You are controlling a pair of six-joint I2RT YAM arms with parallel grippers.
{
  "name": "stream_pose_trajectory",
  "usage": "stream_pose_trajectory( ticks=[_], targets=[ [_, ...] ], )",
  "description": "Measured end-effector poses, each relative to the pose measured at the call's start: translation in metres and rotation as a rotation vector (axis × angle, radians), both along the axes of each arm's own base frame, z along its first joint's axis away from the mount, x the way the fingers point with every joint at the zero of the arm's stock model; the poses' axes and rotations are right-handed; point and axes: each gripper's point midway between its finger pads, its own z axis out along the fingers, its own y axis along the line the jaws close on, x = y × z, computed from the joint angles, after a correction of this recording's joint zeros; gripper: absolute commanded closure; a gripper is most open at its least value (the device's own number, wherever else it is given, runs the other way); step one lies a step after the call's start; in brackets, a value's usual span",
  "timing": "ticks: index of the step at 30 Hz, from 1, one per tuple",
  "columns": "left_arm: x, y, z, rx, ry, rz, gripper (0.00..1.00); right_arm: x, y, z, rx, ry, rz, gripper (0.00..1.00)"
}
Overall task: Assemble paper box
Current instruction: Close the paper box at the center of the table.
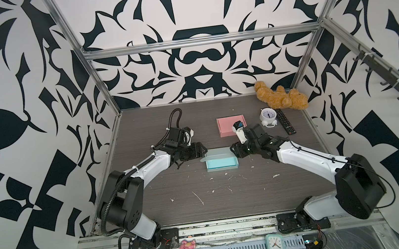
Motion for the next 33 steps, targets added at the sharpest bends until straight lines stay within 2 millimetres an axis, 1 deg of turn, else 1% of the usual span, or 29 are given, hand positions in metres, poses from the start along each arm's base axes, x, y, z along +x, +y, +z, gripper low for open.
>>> stream_pose_trajectory(
  ticks=[4, 7, 13, 19, 27, 33],
  targets=[
    [-0.007, 0.002, -0.011, -0.001, 0.029, 0.001, 0.29, -0.005, -0.003, -0.01, -0.006, 0.021, -0.001, 0.41],
    [-0.01, 0.002, -0.014, -0.003, 0.04, -0.001, 0.3, -0.009, -0.004, -0.016, -0.008, 0.035, -0.002, 0.41],
    [-0.014, -0.002, -0.016, -0.009, 0.04, -0.011, 0.3, -0.008, -0.004, -0.016, 0.007, 0.036, -0.011, 0.42],
    [-0.022, -0.003, -0.023, -0.002, 0.056, -0.021, 0.29, -0.009, -0.004, -0.018, 0.012, 0.043, -0.011, 0.42],
    [-0.024, -0.004, -0.025, 0.0, 0.057, -0.026, 0.3, -0.011, -0.004, -0.02, 0.019, 0.054, -0.012, 0.43],
    [-0.028, -0.003, -0.031, 0.007, 0.068, -0.026, 0.3, -0.016, -0.005, -0.027, 0.021, 0.078, -0.019, 0.43]
  ],
)
